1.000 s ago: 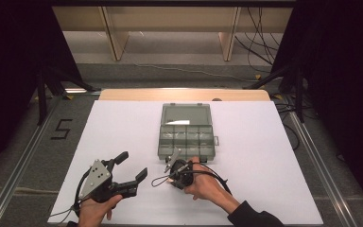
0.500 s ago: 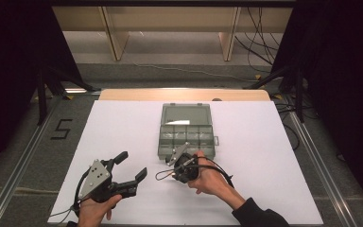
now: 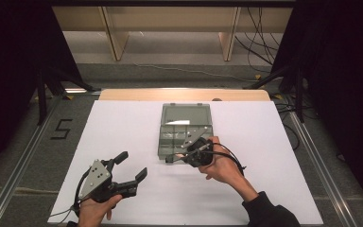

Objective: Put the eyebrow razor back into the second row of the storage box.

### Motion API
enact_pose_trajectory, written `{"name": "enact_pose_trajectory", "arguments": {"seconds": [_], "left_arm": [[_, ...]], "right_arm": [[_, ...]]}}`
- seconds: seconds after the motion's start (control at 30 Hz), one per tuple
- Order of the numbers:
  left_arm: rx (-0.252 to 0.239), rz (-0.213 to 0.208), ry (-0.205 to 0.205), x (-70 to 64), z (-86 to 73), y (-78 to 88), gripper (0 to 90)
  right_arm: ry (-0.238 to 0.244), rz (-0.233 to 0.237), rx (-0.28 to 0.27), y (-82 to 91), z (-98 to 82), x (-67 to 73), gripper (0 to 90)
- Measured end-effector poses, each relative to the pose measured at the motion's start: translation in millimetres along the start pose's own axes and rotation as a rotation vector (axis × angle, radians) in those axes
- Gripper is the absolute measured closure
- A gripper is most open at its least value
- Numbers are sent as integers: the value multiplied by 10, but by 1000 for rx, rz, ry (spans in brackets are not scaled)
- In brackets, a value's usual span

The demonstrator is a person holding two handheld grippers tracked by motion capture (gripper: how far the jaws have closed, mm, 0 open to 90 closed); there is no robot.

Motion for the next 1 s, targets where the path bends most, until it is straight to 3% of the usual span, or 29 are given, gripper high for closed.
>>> {"name": "enact_pose_trajectory", "arguments": {"seconds": [0.57,1.0], "left_arm": [[0,0,-2,1,-2,-3,156],[1,-1,-2,-2,-4,-4,156]], "right_arm": [[-3,-61,-26,126,-21,-247,825],[8,-88,-35,123,-53,-421,825]]}}
Point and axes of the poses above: each handheld gripper's, and its own axes: y roughly backward along the jaws, z roughly out of its top, x roughly to its left, the point moved 10 cm from there along -y, roughly forward along the jaws, and after that the axes turned 4 degrees about x, right-handed, at the moved point
